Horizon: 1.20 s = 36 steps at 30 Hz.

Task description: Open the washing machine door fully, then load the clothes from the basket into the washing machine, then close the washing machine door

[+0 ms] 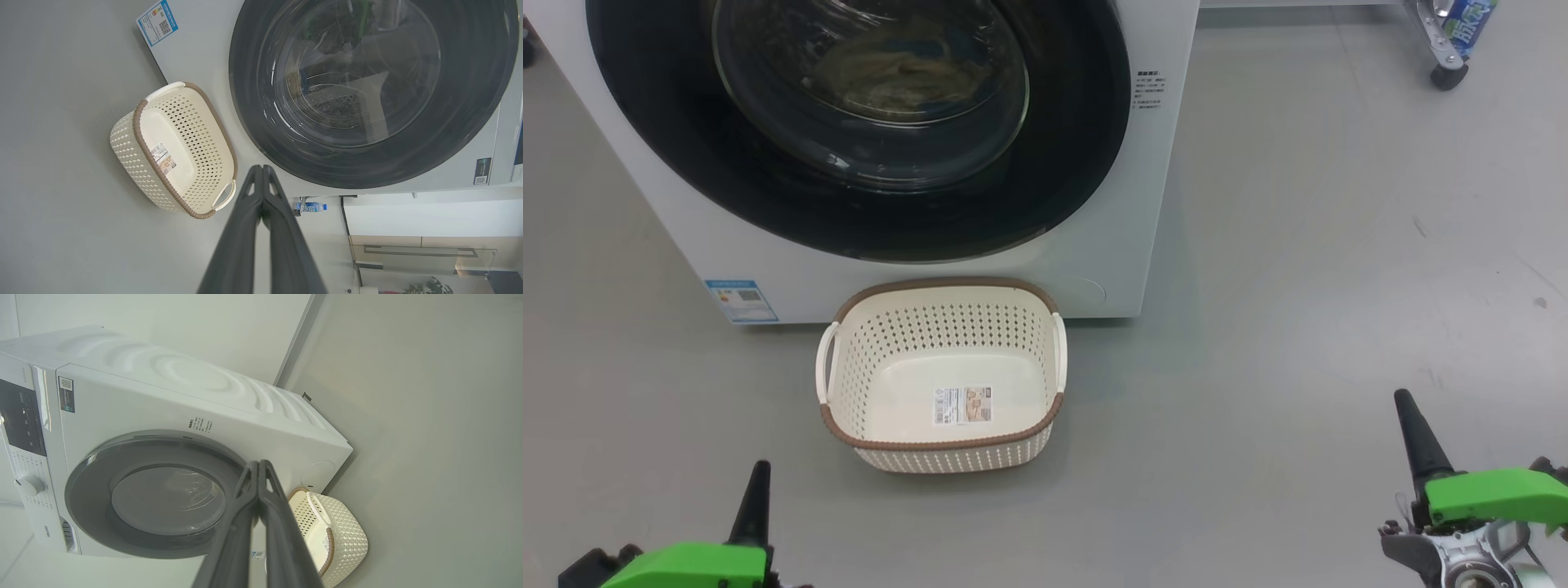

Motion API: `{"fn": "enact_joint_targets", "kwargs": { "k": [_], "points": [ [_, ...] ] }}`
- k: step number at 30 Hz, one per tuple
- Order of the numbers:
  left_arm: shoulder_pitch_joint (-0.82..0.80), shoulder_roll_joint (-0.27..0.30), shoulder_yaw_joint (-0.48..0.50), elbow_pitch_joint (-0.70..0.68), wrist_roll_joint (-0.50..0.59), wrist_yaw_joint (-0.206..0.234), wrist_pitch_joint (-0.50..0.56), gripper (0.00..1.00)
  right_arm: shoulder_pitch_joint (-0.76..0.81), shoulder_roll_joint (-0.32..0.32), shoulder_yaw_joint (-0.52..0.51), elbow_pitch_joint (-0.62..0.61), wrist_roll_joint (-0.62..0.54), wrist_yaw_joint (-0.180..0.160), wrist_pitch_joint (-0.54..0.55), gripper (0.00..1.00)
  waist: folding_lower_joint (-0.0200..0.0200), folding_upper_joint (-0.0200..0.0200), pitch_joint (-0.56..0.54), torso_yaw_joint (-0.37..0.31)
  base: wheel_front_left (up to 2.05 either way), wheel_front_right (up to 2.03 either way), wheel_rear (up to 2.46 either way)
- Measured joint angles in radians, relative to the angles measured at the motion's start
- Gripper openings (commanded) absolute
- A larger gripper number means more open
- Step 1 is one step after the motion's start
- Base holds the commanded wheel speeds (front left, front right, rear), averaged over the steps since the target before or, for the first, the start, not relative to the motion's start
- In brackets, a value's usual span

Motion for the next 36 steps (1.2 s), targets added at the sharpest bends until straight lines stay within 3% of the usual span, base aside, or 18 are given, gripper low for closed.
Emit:
{"fn": "enact_joint_targets", "kwargs": {
  "k": [36],
  "points": [
    [-0.036,0.0,0.04,0.01,-0.347,0.0,0.091,0.0,-0.04,-0.004,-0.028,0.006,0.366,0.0,0.1,0.0,0.0,0.0,-0.035,0.018,0.0,0.0,0.0]
  ]
}}
